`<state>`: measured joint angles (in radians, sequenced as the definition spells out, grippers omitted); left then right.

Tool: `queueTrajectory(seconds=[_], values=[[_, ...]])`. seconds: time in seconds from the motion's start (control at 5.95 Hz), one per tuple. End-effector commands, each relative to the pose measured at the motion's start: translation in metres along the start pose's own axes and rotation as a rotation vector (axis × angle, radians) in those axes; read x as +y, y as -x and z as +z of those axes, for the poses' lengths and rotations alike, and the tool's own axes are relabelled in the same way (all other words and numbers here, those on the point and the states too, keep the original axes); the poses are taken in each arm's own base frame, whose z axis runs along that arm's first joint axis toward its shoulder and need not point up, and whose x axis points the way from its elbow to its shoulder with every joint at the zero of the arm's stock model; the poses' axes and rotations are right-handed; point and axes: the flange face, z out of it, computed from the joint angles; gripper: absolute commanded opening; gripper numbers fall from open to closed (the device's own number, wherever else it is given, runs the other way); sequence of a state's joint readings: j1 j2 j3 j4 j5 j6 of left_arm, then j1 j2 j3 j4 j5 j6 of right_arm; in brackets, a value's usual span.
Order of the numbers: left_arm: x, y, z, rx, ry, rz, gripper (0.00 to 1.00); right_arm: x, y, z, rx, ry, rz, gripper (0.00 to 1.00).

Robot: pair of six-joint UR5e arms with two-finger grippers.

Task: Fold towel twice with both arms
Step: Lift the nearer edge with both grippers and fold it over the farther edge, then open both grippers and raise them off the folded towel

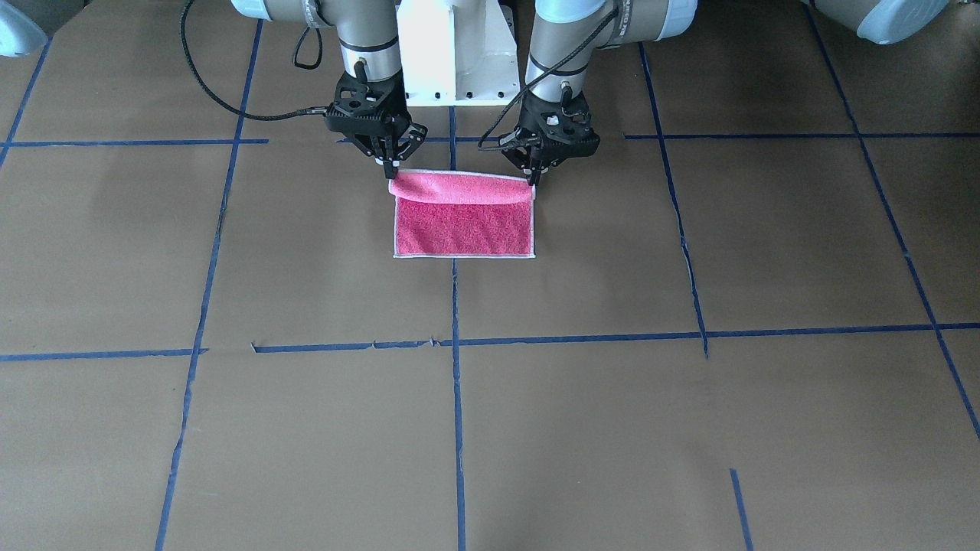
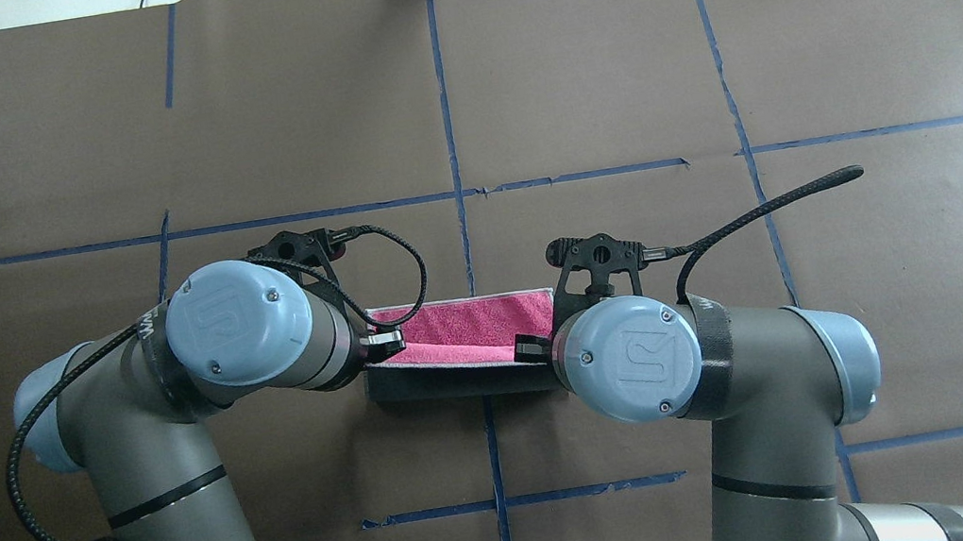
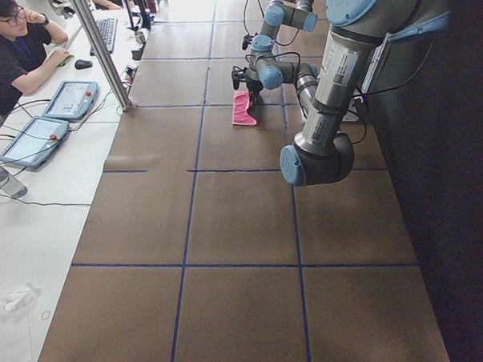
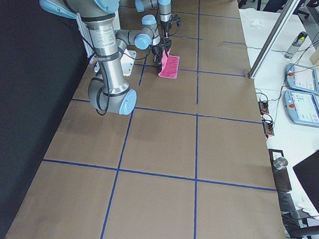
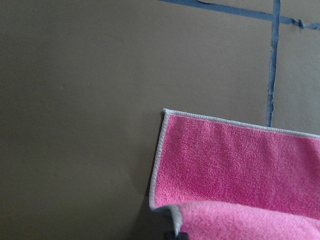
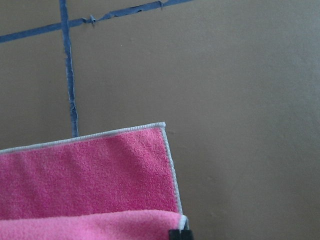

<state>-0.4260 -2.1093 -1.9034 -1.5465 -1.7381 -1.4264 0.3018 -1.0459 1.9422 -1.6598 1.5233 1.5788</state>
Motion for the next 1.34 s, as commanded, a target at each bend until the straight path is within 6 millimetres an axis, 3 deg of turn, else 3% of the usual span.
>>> queueTrajectory(seconds=[0.0, 0.34, 0.5, 0.67, 0.84, 1.01, 1.18], values=[[-0.007, 0.001, 0.015, -0.022, -0.002, 0.01, 0.0, -0.004, 0.003, 0.008, 0.007, -0.006, 0.005, 0.01], [-0.019, -0.011, 0.027, -0.015, -0.012, 0.005, 0.03, -0.027, 0.02, 0.02, 0.023, -0.032, 0.025, 0.02], [-0.033, -0.008, 0.029, -0.018, -0.027, -0.005, 0.08, -0.046, 0.018, 0.021, 0.02, -0.052, 0.027, 0.14], [-0.058, -0.01, 0.038, -0.04, -0.048, -0.001, 0.39, -0.072, 0.028, 0.04, 0.041, -0.076, 0.047, 0.52], [-0.091, -0.009, 0.048, -0.026, -0.082, 0.007, 0.86, -0.102, 0.042, 0.066, 0.039, -0.097, 0.054, 1.0], [-0.112, -0.002, 0.045, -0.02, -0.103, 0.061, 1.0, -0.128, 0.04, 0.062, 0.029, -0.067, 0.004, 1.0], [-0.113, -0.002, 0.043, -0.015, -0.102, 0.062, 1.0, -0.139, 0.036, 0.051, 0.005, 0.003, -0.004, 1.0]])
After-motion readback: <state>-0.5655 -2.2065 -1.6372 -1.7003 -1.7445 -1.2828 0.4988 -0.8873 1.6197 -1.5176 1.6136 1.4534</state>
